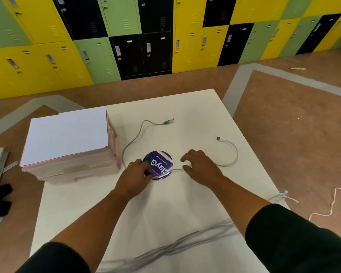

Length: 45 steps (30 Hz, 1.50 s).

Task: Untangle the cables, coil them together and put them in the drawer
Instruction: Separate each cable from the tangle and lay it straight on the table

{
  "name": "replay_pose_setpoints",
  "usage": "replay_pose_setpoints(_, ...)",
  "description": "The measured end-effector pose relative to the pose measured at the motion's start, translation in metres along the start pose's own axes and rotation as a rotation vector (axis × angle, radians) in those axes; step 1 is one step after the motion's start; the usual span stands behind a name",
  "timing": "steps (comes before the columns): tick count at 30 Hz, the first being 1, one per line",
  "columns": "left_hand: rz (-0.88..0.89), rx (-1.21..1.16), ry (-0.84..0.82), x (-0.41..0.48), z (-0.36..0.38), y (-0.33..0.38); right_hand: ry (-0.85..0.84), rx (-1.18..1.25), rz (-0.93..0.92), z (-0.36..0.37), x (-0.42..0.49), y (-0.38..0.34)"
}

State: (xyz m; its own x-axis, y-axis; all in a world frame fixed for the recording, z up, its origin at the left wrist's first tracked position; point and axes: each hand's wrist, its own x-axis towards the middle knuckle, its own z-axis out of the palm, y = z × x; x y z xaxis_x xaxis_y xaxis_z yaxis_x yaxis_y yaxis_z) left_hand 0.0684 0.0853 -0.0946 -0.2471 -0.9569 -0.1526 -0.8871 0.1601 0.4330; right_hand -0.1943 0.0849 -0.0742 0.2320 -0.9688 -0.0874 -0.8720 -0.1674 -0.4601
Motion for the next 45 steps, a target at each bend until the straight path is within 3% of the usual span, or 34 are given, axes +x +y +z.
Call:
replay_pose_setpoints(9, 0.034, 0.135, -0.08, 0.012, 0.002, -0.01, -0.157, 0.024, -0.058, 0.039, 0.024, -0.024)
replay_pose_setpoints(15, -0.029, -0.103, -0.043, 0.015, 0.004, 0.008, -0.202, 0.029, -0.04, 0.044, 0.025, -0.033)
replay_pose_setpoints(20, -0.041, -0.285, -0.011, 0.01, 0.002, 0.03, -0.093, 0.231, -0.001, 0.028, 0.021, -0.03)
replay_pose_setpoints(27, -0.049, -0.265, -0.044, -0.009, -0.001, 0.02, 0.173, 0.251, 0.027, -0.033, 0.009, -0.002)
replay_pose_setpoints(35, -0.032, -0.392, -0.043, -0.04, 0.005, 0.038, 0.132, 0.106, 0.282, -0.038, -0.023, 0.033)
replay_pose_setpoints(37, -0.03, -0.445, -0.026, -0.044, 0.006, 0.048, 0.183, 0.046, 0.24, -0.034, -0.03, 0.025)
replay_pose_setpoints(41, -0.038, -0.526, 0.037, -0.046, 0.008, 0.06, 0.284, -0.011, -0.076, -0.027, -0.033, -0.001)
replay_pose_setpoints(45, -0.078, -0.548, 0.091, -0.048, 0.008, 0.069, -0.004, 0.07, -0.201, -0.012, -0.04, -0.039)
